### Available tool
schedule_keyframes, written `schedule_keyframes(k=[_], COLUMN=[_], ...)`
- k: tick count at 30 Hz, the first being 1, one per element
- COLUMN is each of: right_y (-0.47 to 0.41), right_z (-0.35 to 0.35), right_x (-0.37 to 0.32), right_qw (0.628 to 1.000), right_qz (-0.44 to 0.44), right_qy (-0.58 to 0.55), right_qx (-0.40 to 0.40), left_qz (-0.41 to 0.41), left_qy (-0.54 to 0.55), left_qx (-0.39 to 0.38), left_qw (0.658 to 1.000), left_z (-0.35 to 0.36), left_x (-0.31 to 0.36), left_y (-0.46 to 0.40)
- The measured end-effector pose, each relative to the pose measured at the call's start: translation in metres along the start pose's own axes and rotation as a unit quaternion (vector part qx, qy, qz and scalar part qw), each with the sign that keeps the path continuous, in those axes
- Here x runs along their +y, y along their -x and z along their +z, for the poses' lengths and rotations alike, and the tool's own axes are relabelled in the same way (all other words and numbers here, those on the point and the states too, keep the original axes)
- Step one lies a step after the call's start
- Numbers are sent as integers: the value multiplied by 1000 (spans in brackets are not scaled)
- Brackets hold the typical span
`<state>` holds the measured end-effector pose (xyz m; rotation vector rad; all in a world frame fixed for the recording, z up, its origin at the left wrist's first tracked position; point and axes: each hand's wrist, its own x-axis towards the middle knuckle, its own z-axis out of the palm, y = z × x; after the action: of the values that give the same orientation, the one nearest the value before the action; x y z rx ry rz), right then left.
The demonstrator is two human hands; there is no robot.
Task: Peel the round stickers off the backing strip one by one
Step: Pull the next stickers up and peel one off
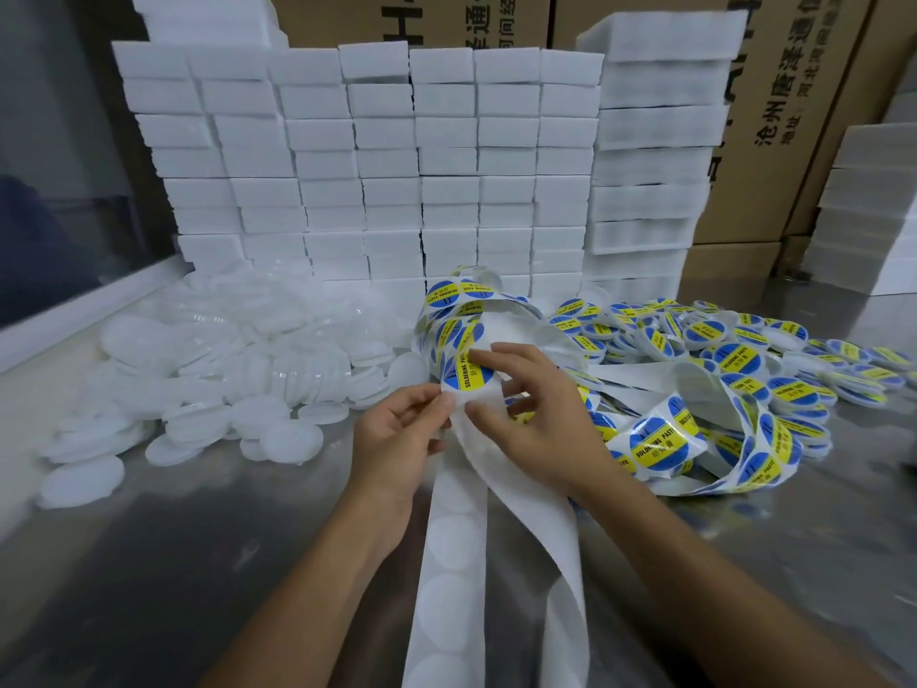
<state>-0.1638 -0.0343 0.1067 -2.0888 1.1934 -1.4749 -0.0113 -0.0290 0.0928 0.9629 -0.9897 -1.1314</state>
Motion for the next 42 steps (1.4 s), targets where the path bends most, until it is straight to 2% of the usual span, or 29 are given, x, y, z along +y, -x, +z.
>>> schedule_keyframes(k=[3,5,8,10,17,24,33,38,42], right_y=[2,1,-2,-3,-5,-3,-4,-3,-3], right_z=[2,2,0,0,1,-2,-3,-1,-1], right_x=[1,1,2,2,3,3,4,7,8], right_qw=[996,983,957,949,935,946,943,941,944], right_qz=[-49,-114,-203,-226,-248,-234,-247,-246,-242], right_qy=[67,133,198,212,242,213,219,228,216], right_qx=[24,47,62,63,78,70,54,56,61], left_qz=[18,24,29,28,51,63,40,-15,5], left_qy=[-14,-30,-27,-29,-56,-84,-74,-21,-49], left_qx=[13,16,-4,-19,-37,-26,-24,-51,-29], left_qw=[1000,999,999,999,996,994,996,998,998], left_z=[-1,-1,1,2,3,2,4,6,8], left_x=[0,-1,1,2,2,1,3,8,3], left_y=[-1,0,1,2,3,4,4,5,5])
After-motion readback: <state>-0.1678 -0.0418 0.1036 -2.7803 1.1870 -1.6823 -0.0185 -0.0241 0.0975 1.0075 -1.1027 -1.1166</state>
